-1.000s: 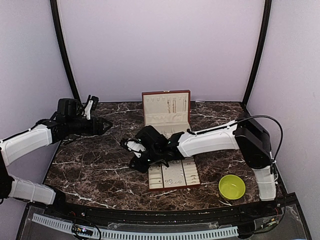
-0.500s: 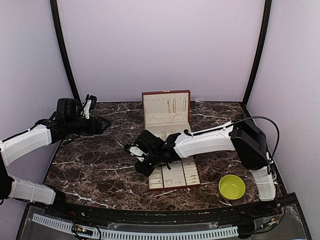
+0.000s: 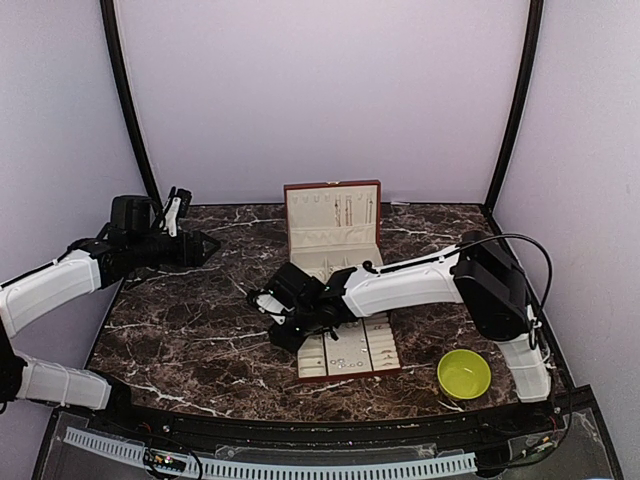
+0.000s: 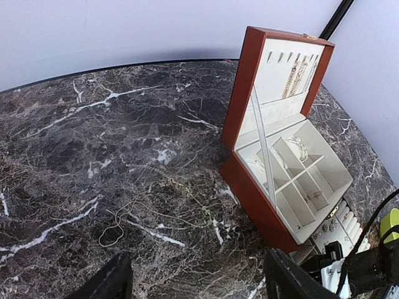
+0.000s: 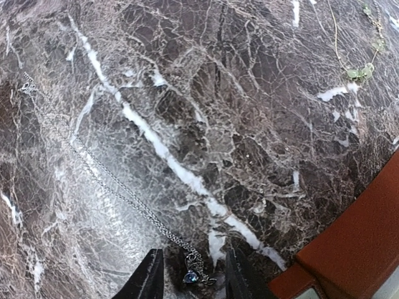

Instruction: Organize the mixed jewelry

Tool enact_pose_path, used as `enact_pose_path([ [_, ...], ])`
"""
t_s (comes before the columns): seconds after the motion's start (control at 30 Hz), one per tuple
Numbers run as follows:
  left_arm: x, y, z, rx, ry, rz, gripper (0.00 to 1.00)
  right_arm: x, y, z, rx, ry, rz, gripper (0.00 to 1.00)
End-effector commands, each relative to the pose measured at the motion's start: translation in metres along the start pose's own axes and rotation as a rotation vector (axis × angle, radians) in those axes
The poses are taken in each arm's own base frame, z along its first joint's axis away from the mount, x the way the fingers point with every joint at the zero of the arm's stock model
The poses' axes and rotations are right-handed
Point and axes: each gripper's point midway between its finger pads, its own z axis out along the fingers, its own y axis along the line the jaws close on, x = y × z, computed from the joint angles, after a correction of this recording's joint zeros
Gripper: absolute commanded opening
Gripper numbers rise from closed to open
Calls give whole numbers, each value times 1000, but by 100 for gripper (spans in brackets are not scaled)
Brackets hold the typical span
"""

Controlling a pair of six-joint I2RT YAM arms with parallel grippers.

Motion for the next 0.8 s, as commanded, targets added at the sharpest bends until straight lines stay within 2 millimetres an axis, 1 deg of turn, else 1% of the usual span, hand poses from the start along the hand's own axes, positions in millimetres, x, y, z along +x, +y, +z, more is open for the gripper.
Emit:
enact_pose_path([
  [0.0,1,1,-6,-6,-8,-4,75,30,11,19,-65,91,26,32],
  [0.13,1,1,-5,-8,-5,-1,75,33,13,22,-108,95,48,29],
  [0.2,2,2,-5,-8,-4,-1,75,33,12,24,-109,95,50,25],
  [0.3,2,2,-4,-10,-2,0,75,34,11,26,-94,98,32,17],
  [0.33,3,2,-4,-9,-1,0,75,35,12,26,-88,100,23,12],
  [0.43,3,2,-3,-8,0,3,75,33,16,23,-84,91,10,4],
  [0.5,3,1,-3,-2,0,6,75,29,20,18,-95,68,1,0],
  [0.57,3,0,-3,7,-3,10,75,22,27,12,-111,33,-10,0],
  [0.77,3,-8,-3,53,-8,22,75,-12,38,-15,-160,-118,-2,0],
])
